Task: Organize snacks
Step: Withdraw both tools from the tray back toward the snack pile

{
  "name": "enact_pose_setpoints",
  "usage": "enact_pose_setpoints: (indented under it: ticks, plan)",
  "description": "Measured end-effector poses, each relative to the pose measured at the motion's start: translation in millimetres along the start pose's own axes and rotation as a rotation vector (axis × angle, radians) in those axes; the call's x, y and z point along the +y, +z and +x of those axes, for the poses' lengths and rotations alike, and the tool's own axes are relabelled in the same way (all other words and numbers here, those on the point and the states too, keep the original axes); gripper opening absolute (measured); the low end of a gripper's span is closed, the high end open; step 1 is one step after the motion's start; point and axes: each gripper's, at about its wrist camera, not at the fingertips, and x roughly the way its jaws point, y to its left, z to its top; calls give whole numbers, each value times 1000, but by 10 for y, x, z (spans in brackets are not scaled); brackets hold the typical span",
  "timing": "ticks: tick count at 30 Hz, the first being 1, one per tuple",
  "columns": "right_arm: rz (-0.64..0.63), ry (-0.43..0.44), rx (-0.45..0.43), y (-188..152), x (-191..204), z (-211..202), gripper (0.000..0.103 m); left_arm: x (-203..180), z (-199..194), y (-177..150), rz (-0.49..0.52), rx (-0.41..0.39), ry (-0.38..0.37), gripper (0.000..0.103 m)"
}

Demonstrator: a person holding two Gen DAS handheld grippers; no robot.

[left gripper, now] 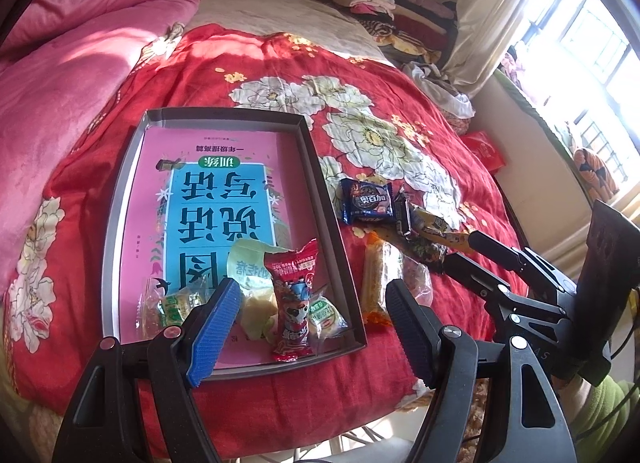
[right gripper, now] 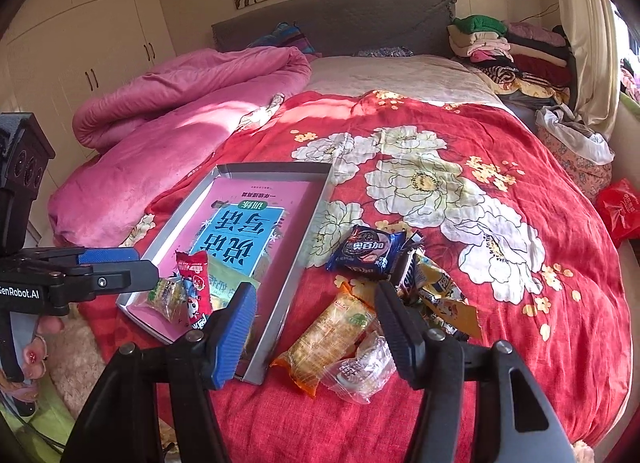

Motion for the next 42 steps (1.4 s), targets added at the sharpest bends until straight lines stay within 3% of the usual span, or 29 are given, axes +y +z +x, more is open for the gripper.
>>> enact_pose_setpoints:
  ticks: [17,42]
  plan:
    - [85,-73,-45,21,-412,-184,61,-301,65,29,64,24,-20,76]
    - [180,-120,13,-197,-867,-57,61,-678,435,-42,147,128,-28,76]
